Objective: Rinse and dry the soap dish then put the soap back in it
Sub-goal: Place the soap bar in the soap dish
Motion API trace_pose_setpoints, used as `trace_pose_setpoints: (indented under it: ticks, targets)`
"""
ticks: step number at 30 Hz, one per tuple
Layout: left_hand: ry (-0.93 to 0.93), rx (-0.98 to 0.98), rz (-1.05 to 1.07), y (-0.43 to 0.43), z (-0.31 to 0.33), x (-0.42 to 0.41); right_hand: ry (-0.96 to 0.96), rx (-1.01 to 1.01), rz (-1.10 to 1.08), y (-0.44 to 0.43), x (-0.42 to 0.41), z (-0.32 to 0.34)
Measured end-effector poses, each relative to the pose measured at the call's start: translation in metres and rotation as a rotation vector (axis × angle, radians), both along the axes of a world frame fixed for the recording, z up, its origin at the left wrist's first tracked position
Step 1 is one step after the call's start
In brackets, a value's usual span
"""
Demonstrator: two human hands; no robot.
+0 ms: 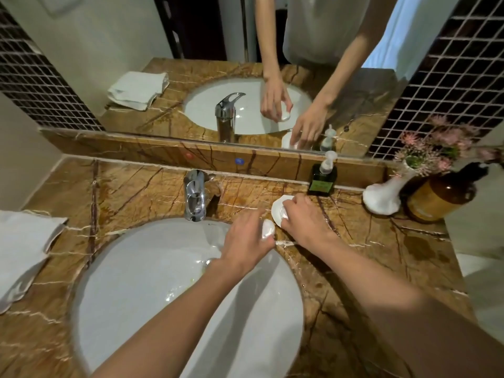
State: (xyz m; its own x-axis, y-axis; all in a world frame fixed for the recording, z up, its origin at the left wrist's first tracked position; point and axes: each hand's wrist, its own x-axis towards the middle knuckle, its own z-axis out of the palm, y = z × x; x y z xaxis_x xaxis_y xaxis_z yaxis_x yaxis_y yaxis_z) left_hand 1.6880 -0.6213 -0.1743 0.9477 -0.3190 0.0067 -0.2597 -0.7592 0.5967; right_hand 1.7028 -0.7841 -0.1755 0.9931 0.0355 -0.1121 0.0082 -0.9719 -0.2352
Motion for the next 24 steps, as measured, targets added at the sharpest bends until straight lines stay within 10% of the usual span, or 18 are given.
trace_pose_setpoints:
  ticks: [24]
  targets:
    - [-0.026,0.131,-0.057,-0.076,-0.025,0.043,-0.146,0.245,-0.288,-0.06,-0.051,-0.019]
